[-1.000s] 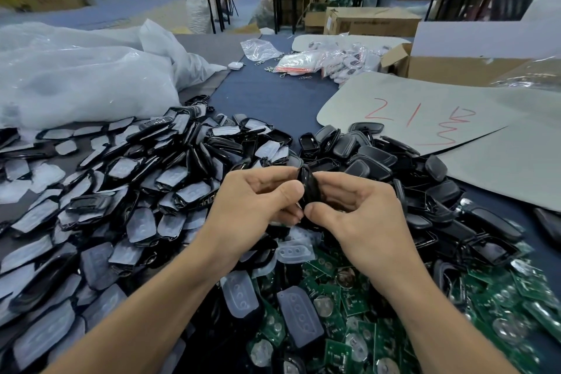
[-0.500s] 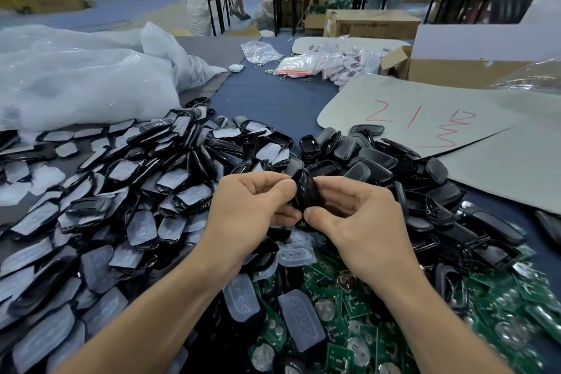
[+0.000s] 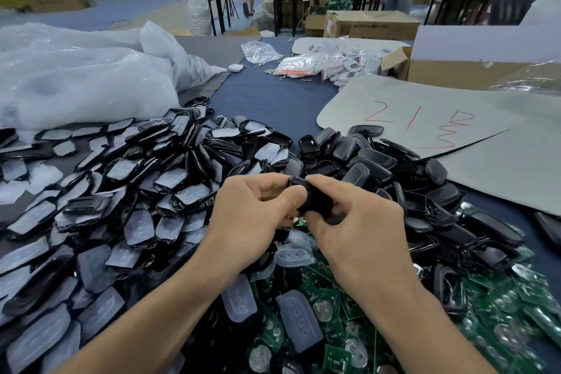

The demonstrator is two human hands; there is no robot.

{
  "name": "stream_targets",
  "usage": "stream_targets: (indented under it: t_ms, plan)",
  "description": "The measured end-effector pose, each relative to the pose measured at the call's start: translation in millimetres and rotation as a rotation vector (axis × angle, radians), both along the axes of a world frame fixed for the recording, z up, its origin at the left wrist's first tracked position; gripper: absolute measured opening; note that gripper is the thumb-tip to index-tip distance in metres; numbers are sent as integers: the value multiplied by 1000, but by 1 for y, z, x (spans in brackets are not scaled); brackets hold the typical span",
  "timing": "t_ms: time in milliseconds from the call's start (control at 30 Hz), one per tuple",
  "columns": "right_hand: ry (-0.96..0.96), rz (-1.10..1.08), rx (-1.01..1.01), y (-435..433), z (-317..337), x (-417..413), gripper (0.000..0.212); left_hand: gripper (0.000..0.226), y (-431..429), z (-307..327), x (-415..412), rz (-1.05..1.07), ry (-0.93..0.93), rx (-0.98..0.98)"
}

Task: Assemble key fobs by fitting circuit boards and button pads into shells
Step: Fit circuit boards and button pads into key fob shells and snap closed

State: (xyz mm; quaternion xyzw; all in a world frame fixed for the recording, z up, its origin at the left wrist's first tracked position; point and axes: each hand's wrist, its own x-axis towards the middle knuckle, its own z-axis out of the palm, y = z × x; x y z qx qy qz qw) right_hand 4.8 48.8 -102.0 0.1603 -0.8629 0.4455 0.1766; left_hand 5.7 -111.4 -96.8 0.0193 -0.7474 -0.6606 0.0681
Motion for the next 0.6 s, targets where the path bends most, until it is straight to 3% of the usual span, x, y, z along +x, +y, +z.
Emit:
stream_targets:
  t_ms: [167,333,600]
  plan:
    - [161,-58,82,-4,0,0,58,15,2,1,1,-4,-25,140]
    - [184,-26,82,-3,4,1,56,13,3,1,2,-3,-19,219]
    - [-236,22,-370,7,3,-12,28,23,1,3,0,18,79,242]
